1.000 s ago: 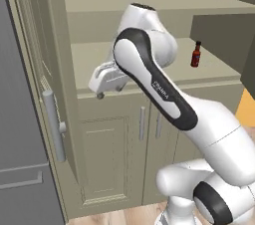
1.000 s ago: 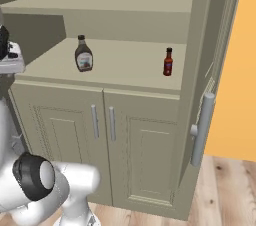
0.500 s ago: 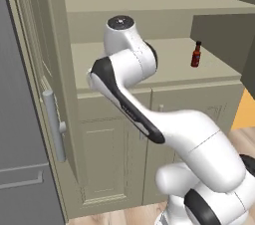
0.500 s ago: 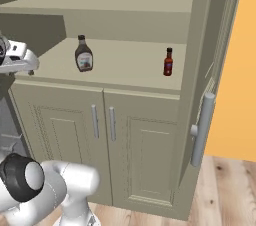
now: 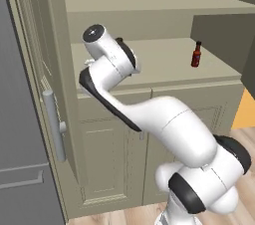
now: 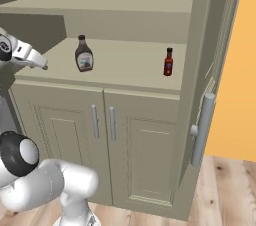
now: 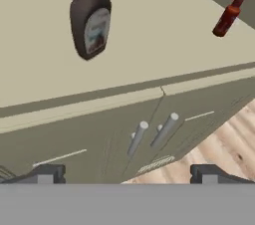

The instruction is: Move the syrup bottle and condiment bottle from the cabinet to the dining counter.

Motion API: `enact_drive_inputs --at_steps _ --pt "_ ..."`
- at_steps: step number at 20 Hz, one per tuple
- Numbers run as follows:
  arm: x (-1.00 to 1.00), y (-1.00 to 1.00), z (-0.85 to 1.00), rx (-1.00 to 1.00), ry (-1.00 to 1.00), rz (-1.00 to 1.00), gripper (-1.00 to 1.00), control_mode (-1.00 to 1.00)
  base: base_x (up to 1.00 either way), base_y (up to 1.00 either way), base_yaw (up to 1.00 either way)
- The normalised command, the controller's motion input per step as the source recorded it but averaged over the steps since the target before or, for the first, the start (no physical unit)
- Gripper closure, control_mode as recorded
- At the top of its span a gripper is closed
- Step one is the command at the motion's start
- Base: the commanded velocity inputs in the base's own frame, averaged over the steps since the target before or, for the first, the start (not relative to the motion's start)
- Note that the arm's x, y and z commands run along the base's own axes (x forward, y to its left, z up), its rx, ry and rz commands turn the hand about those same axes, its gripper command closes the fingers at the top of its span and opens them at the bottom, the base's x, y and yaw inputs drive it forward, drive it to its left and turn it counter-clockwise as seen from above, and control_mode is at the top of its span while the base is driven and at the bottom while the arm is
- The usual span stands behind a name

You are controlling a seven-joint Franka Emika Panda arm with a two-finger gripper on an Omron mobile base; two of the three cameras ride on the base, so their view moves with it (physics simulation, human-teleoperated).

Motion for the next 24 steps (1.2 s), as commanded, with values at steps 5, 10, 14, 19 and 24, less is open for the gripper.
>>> enact_drive_inputs --at_steps 5,10,14,19,24 --pt "0.53 -0.25 0.0 0.0 -0.05 -0.36 -1.0 -1.0 0.0 0.0 0.0" --pt "0.48 -0.23 0.0 0.0 -0.04 -0.22 -1.0 -1.0 0.0 0.0 0.0" --pt "0.41 -0.09 0.0 0.0 -0.04 -0.1 -1.0 -1.0 0.0 0.0 0.0" --pt "0.16 -0.04 -0.04 0.0 -0.11 -0.01 -1.0 -1.0 0.0 0.0 0.0" --pt "0.15 -0.06 -0.1 0.01 -0.16 0.02 -1.0 -1.0 0.0 0.0 0.0"
